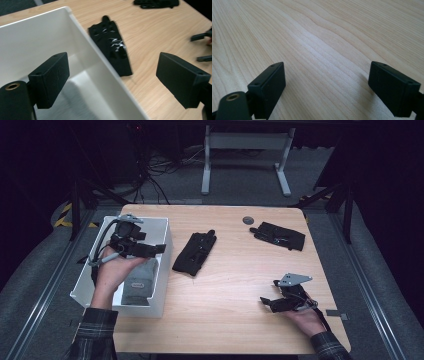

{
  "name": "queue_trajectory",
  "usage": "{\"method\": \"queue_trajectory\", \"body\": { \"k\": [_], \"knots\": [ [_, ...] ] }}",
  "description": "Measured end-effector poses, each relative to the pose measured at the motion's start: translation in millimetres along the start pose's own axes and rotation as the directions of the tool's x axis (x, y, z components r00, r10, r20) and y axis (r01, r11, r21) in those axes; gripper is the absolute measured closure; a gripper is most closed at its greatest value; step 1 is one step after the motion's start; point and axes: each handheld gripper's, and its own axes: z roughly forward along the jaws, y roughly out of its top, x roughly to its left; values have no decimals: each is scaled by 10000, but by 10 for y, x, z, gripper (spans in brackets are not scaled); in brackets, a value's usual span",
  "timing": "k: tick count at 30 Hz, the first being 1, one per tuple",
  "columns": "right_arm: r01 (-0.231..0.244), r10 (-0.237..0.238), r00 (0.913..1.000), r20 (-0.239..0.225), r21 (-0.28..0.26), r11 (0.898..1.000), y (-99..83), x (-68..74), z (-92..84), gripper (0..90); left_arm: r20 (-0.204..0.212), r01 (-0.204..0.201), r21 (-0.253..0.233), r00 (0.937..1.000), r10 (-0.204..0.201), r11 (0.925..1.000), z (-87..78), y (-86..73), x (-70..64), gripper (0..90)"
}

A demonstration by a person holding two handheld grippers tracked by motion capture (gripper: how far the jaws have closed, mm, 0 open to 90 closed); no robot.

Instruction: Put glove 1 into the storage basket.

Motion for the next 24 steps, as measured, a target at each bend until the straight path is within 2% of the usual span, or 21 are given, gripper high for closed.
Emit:
{"method": "queue_trajectory", "body": {
  "k": [4, 11, 16, 18, 19, 20, 24],
  "knots": [
    [-25, 25, 10000, 17, 3, 10000, 0, 0, 3, 137, 372, -263, -106, 9989, 267, 9996, 116, 28, -236, 126],
    [-3, 3, 10000, 15, 30, 10000, -1, -4, -2, 137, 902, -857, -45, 9922, 858, 9963, 389, 31, -600, 130],
    [234, -225, 9995, -229, 387, 9990, 39, -33, -34, 207, 1158, -1071, -13, 9875, 1066, 9942, 570, -35, -815, 135],
    [102, -87, 9988, -476, 322, 9994, 53, -61, -48, 251, 1309, -1179, -68, 9844, 1177, 9930, 636, -76, -897, 141],
    [142, -119, 9987, -501, 454, 9989, 71, -68, -47, 250, 1333, -1189, -80, 9839, 1189, 9929, 672, -103, -945, 142],
    [375, -357, 9988, -334, 558, 9977, 100, -72, -54, 259, 1323, -1264, -58, 9832, 1261, 9920, 692, -116, -977, 143],
    [374, -356, 9984, -443, 410, 9985, 183, -142, -99, 353, 1317, -1453, -81, 9806, 1451, 9894, 790, -172, -1125, 143]
  ]
}}
